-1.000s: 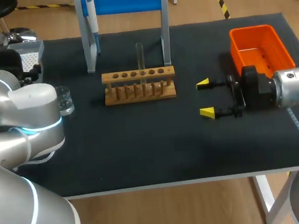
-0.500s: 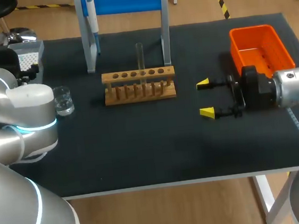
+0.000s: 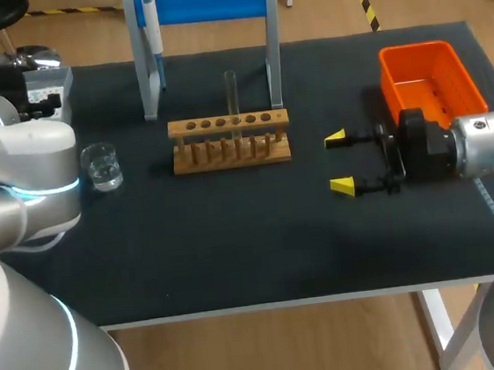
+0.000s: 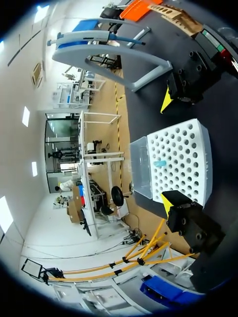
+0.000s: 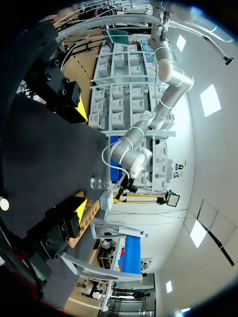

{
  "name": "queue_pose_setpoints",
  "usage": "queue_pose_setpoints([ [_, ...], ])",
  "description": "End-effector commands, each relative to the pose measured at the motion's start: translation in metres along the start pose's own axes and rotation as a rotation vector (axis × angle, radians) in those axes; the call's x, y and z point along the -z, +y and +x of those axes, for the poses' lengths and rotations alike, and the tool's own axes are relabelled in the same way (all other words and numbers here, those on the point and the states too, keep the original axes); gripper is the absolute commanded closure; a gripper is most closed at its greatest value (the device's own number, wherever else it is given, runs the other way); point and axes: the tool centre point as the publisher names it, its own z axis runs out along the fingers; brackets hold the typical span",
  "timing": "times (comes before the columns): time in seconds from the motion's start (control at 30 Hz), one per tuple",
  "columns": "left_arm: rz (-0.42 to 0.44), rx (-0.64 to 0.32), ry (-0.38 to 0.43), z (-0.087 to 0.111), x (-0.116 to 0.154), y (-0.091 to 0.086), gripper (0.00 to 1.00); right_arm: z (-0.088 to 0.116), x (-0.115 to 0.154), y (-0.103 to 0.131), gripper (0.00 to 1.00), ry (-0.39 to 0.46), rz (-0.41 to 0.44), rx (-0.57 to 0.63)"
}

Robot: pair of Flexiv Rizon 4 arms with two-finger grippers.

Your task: Invert the test tube, pick up the pipette, mount the tip to pipette, aspirate from beaker and dispense into the tube, eject the tip, return the pipette, and cap with the stopper.

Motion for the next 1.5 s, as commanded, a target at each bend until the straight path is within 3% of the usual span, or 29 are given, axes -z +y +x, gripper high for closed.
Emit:
queue_pose_setpoints([
  [0.03, -0.018, 0.002, -0.007, 0.000, -0.017, -0.004, 0.00, 0.001, 0.000, 0.000, 0.00, -0.003, 0.000, 0.001],
  [0.17, -0.023, 0.004, -0.012, -0.002, -0.025, -0.003, 0.00, 0.001, 0.000, 0.000, 0.00, -0.003, 0.000, 0.001],
  [0.43, -0.021, 0.020, -0.036, -0.006, -0.033, -0.002, 0.12, 0.001, 0.000, 0.000, 0.00, -0.003, 0.000, 0.001],
  [0.5, -0.023, 0.024, -0.041, -0.008, -0.033, -0.002, 0.38, 0.001, 0.000, 0.000, 0.00, -0.003, 0.000, 0.001],
  [0.53, -0.024, 0.025, -0.045, -0.008, -0.033, -0.001, 0.40, 0.001, 0.000, 0.000, 0.00, -0.003, 0.000, 0.001],
  [0.6, -0.024, 0.029, -0.047, -0.009, -0.032, -0.001, 0.54, 0.001, 0.000, 0.000, 0.00, -0.003, 0.000, 0.001],
  [0.9, -0.028, 0.041, -0.054, -0.012, -0.033, 0.001, 0.60, 0.001, 0.000, 0.000, 0.00, -0.003, 0.000, 0.001],
  [1.5, -0.029, 0.044, -0.047, -0.011, -0.041, -0.001, 0.60, 0.001, 0.000, 0.000, 0.00, -0.003, 0.000, 0.001],
])
